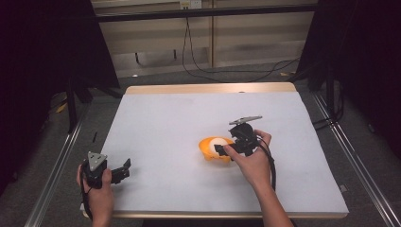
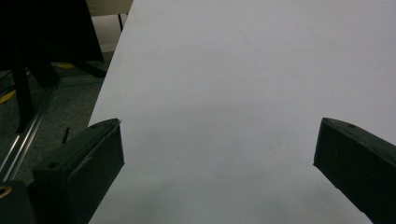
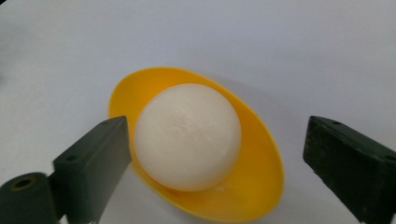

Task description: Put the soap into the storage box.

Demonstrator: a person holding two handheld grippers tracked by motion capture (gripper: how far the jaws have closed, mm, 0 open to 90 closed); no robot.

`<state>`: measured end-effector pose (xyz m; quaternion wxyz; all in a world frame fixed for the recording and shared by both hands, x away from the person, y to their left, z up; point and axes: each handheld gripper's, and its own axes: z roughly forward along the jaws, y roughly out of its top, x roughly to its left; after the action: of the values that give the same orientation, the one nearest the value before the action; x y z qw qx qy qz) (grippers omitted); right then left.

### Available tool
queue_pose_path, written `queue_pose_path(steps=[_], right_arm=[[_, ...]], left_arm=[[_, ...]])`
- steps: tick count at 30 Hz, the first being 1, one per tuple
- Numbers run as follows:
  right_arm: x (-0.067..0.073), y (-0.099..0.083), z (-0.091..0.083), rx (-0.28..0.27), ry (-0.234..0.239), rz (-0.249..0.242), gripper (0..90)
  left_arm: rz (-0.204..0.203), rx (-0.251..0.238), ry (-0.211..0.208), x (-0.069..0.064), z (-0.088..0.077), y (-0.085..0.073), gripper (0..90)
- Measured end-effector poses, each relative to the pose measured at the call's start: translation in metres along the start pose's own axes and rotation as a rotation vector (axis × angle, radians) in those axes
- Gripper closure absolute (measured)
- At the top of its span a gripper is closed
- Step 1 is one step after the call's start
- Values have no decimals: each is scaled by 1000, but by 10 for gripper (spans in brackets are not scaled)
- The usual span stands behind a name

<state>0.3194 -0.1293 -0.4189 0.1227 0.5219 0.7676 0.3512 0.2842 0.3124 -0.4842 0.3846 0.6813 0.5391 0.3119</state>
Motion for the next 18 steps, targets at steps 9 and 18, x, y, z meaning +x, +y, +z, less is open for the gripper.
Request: queue_pose_path(steps=[9, 18], right_arm=[[-15, -9, -14, -56, -1, 12, 11], [-37, -21, -27, -84, -35, 47, 0]], left_arm=[[3, 3, 1, 0, 0, 0, 13], [3, 4, 2, -1, 0, 0, 13]])
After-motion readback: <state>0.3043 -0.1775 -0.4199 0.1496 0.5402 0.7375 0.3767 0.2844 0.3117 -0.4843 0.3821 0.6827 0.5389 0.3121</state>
